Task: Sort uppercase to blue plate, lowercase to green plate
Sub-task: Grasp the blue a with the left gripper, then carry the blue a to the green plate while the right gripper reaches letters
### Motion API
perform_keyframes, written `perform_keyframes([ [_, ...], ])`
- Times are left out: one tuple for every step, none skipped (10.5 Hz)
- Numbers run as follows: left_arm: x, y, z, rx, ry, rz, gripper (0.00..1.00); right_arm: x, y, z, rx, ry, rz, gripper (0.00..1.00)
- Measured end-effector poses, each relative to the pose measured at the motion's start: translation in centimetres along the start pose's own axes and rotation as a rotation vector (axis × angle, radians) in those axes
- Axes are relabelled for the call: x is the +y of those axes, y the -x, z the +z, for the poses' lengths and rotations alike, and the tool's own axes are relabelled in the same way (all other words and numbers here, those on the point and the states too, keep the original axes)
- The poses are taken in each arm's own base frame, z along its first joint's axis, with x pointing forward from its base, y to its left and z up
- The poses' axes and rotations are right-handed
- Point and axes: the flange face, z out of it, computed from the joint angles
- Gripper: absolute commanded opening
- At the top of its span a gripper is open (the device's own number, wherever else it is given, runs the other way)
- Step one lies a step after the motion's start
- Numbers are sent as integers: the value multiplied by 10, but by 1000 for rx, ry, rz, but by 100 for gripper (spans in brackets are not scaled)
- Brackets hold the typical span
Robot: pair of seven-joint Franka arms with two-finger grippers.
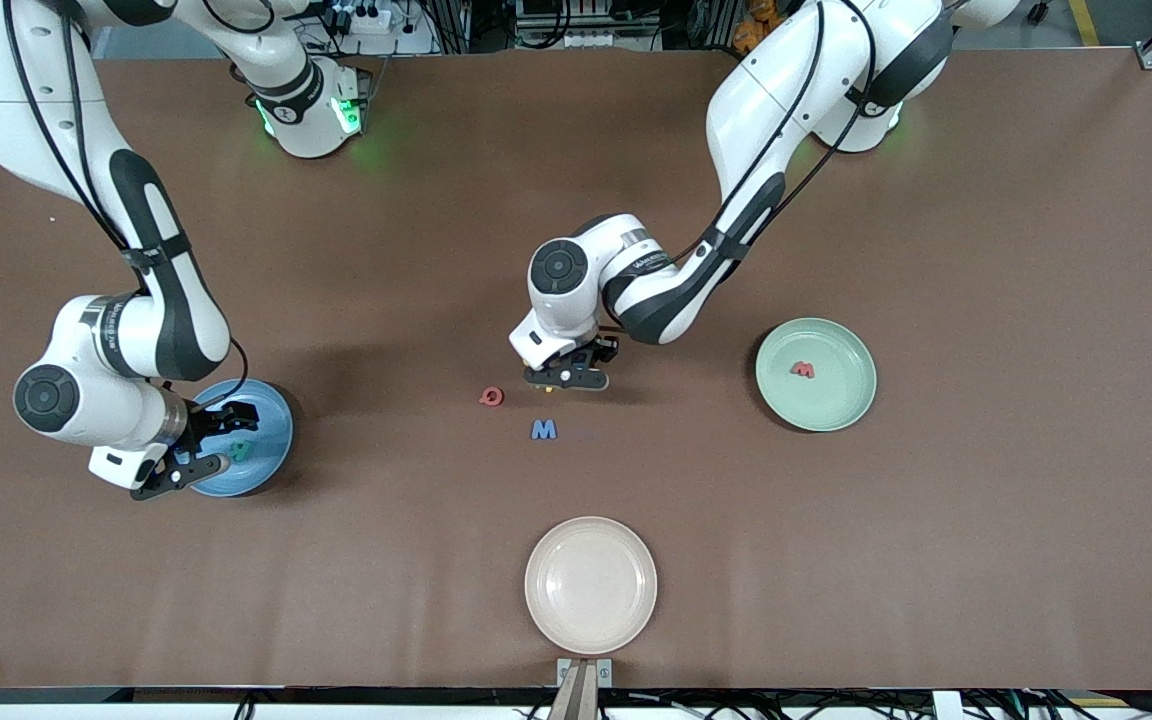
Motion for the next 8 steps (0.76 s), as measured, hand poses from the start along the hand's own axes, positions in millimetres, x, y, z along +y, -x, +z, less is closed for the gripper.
perform_keyframes([
  [0, 0, 1, -2, -1, -2, 44, 0, 0, 0, -2, -1, 0, 100],
  [0, 1, 2, -3, -2, -4, 42, 0, 0, 0, -3, -1, -1, 100],
  [0, 1, 2, -3, -2, -5, 41, -1, 0, 0, -3, -2, -1, 100],
  [0, 1, 2, -3, -2, -6, 36, -1, 0, 0, -3, -2, -1, 100],
  [0, 1, 2, -3, -1, -9, 35, -1, 0, 0, -3, -2, -1, 100],
  [0, 1, 2, -3, -1, -18, 35, -1, 0, 0, -3, -2, -1, 100],
  [0, 1, 2, -3, -1, -23, 35, -1, 0, 0, -3, -2, -1, 100],
  [0, 1, 2, -3, -1, -24, 34, -2, 0, 0, -3, -2, -3, 100],
])
